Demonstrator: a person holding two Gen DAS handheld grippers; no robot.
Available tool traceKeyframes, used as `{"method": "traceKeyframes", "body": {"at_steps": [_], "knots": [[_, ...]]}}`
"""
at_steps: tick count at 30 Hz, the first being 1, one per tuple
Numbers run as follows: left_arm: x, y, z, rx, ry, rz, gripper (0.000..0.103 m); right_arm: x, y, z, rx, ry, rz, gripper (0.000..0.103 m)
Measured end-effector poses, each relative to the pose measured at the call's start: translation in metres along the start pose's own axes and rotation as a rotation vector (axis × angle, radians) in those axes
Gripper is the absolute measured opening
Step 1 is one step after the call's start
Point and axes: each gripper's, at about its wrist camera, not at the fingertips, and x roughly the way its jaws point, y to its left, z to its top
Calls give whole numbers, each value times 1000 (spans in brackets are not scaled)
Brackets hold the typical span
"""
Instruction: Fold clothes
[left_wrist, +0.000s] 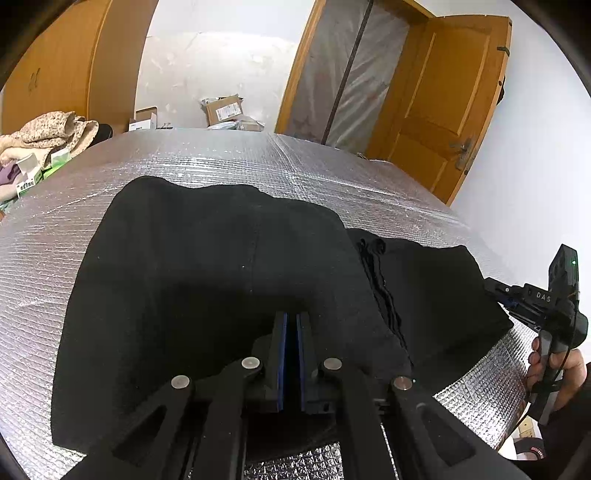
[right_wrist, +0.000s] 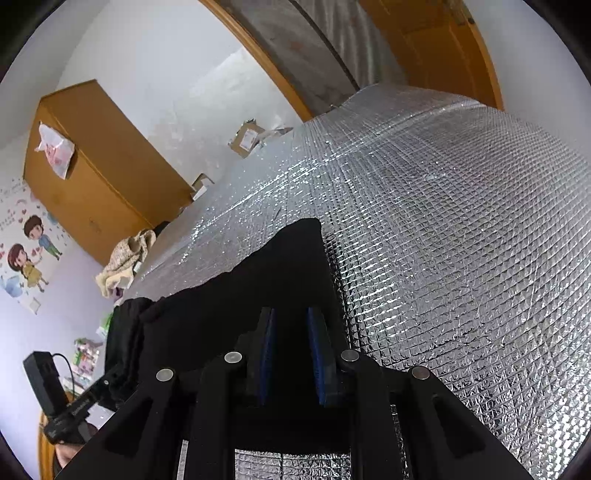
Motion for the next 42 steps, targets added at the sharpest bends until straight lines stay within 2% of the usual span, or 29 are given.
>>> {"method": "traceKeyframes", "body": {"at_steps": [8, 13, 15, 18, 22, 28, 34, 42], "knots": [[1, 1, 0, -11, -1, -9, 4, 1, 6, 0, -31, 8, -23, 19], [2, -2, 1, 8, -1, 11, 4, -4, 12, 5, -86, 21, -58, 19], [2, -2, 1, 10, -1, 13, 4, -8, 12, 8, -97, 12, -75, 21], [2, -2, 1, 12, -2, 16, 4, -15, 2, 12, -63, -2, -87, 30], [1, -1, 0, 9, -2, 12, 4, -12, -9, 12, -22, 33, -93, 34], [2, 0, 1, 2, -2, 5, 4, -7, -7, 8, -26, 66, -49, 40], [1, 0, 1, 1, -3, 5, 4, 3, -5, 17, -56, 115, -14, 41], [2, 1, 1, -7, -3, -2, 4, 10, -5, 24, -86, 141, -21, 41]]}}
